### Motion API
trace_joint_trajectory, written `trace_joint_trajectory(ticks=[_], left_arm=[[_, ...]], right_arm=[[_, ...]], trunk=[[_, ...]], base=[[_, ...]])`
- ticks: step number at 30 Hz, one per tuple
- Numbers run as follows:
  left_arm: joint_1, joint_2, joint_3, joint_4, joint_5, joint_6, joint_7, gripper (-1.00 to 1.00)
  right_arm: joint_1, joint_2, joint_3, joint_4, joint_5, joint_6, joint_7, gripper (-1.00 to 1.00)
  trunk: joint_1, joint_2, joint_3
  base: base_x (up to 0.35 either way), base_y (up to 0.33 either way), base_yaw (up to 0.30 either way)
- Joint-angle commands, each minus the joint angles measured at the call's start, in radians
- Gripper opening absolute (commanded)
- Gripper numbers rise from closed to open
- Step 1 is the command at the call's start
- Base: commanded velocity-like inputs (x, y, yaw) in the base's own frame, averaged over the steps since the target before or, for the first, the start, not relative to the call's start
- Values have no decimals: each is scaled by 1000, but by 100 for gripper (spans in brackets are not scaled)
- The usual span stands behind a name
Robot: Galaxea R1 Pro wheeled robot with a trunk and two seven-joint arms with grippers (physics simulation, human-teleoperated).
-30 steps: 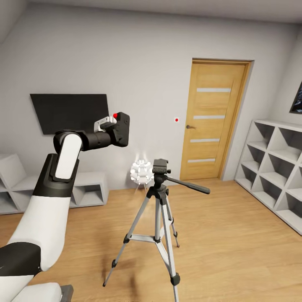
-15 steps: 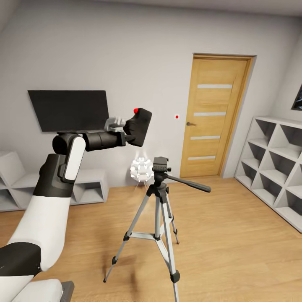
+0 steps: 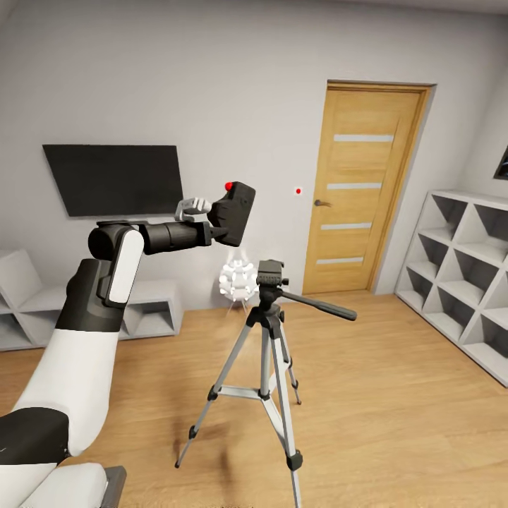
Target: Attach the digital camera to the camera tripod in the bedroom.
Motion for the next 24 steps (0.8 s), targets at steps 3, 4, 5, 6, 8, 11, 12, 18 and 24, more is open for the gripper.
trace_joint_trajectory(ticks=[3,4,5,6,8,11,12,18,24], left_arm=[[-1,1,0,1,-4,2,-8,-100],[-1,1,0,1,-4,2,-8,-100],[-1,1,0,1,-4,2,-8,-100],[-1,1,0,2,-4,2,-8,-100],[-1,1,0,2,-4,2,-8,-100],[-1,1,0,2,-4,2,-8,-100],[-1,1,0,2,-4,2,-8,-100],[-1,2,1,1,-3,2,-8,-100],[-1,3,11,2,-7,-2,44,-100]], right_arm=[[-2,-1,-9,3,8,-6,1,100],[-2,-1,-9,3,8,-6,2,100],[-2,-1,-9,3,8,-6,2,100],[-2,-1,-9,3,8,-6,1,100],[-2,-1,-9,3,8,-6,1,100],[-2,-1,-9,3,8,-6,1,100],[-2,-1,-9,3,8,-6,1,100],[-2,-1,-9,3,8,-6,2,100],[-2,-1,-9,3,8,-6,2,100]], trunk=[[1,-2,-7],[1,-2,-9],[1,-2,-10],[1,-2,-12],[1,-2,-15],[1,-2,-20],[1,-2,-21],[1,-2,-31],[1,-2,-40]], base=[[0,0,0],[0,0,0],[0,0,0],[0,0,0],[0,0,0],[0,0,0],[0,0,0],[0,0,0],[0,0,0]])
